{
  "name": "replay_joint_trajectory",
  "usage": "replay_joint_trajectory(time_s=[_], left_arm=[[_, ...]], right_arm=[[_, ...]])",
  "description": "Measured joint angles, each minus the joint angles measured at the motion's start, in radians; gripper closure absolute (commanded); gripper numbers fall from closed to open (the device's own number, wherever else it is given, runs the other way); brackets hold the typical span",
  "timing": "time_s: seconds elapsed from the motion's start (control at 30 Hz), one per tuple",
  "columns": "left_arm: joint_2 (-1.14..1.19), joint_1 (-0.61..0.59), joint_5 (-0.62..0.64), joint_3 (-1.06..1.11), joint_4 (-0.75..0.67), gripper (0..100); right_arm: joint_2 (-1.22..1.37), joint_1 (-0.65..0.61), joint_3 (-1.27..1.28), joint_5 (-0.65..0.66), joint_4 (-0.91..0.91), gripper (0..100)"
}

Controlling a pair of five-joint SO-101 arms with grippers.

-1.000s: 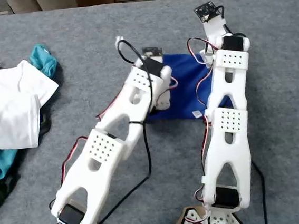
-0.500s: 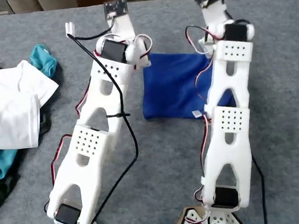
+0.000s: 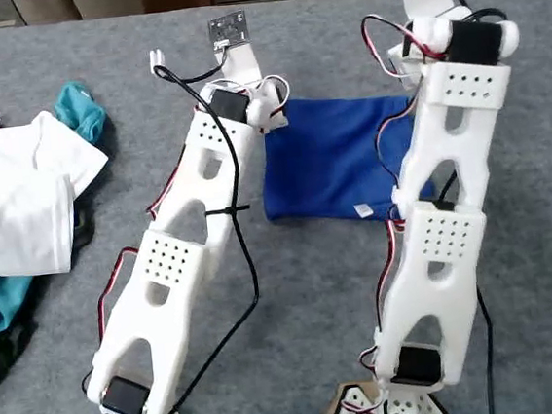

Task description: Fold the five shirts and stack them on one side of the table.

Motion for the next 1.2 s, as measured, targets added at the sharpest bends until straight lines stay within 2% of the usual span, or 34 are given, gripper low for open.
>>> replay_joint_trajectory(time_s=[0.27, 0.5, 0.63, 0.8, 1.0, 1.1, 1.2], left_arm=[[0.02, 0.002, -0.014, 0.031, -0.052, 98], [0.025, 0.003, -0.038, 0.038, -0.026, 98], [0.025, 0.003, -0.038, 0.038, -0.006, 98], [0.025, 0.003, -0.058, 0.038, -0.006, 98], [0.025, 0.003, -0.078, 0.038, 0.009, 98], [0.025, 0.006, -0.077, 0.038, 0.074, 98], [0.02, 0.014, -0.087, 0.02, 0.201, 98]], right_arm=[[-0.249, 0.0, 0.6, 0.0, -0.014, 99.3], [-0.324, 0.0, 1.14, 0.0, -0.315, 99.3], [-0.324, 0.008, 1.363, -0.009, -0.494, 99.3], [-0.345, 0.049, 1.461, -0.009, -0.578, 99.3], [-0.37, 0.061, 1.468, -0.003, -0.583, 99.3], [-0.422, 0.04, 1.435, 0.0, -0.505, 97.7], [-0.5, 0.009, 1.381, -0.029, -0.453, 91.1]])
